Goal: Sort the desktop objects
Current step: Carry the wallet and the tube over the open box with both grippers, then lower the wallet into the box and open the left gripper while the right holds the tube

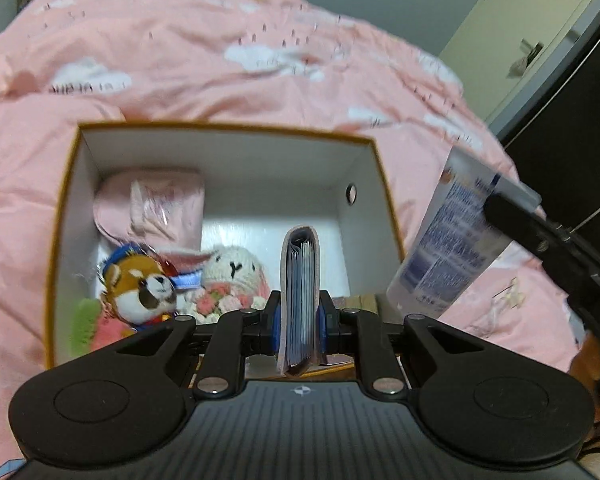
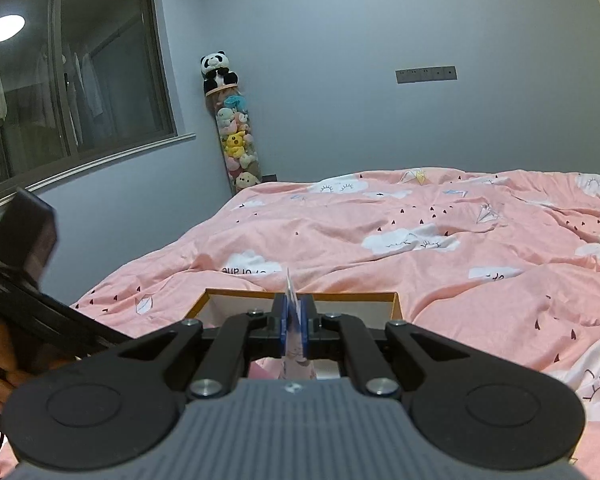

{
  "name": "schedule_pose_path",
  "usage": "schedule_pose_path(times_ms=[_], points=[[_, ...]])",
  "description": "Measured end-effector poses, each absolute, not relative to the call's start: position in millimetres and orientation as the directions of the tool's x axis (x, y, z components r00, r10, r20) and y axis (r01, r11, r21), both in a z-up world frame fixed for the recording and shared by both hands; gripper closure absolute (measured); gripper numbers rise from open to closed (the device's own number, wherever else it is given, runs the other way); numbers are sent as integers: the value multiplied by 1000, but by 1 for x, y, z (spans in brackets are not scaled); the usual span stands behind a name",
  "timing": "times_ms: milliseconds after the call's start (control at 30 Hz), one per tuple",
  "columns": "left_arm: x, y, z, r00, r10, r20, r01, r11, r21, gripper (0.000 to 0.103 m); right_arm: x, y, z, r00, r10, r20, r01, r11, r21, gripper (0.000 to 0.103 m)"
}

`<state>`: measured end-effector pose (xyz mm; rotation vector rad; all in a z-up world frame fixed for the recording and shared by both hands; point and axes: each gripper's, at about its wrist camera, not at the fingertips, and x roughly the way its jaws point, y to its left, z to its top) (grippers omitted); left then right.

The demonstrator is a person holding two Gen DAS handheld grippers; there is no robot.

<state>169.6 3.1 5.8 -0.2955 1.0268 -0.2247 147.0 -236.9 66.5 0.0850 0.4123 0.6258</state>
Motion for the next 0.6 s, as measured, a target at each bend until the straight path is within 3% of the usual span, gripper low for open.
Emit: schedule_pose_path(times_ms=[600], points=[[210,-14,-55,325,-323,-889,2,940,-341,82,179,-229,33,709,567,-419,-531,821,211,96]])
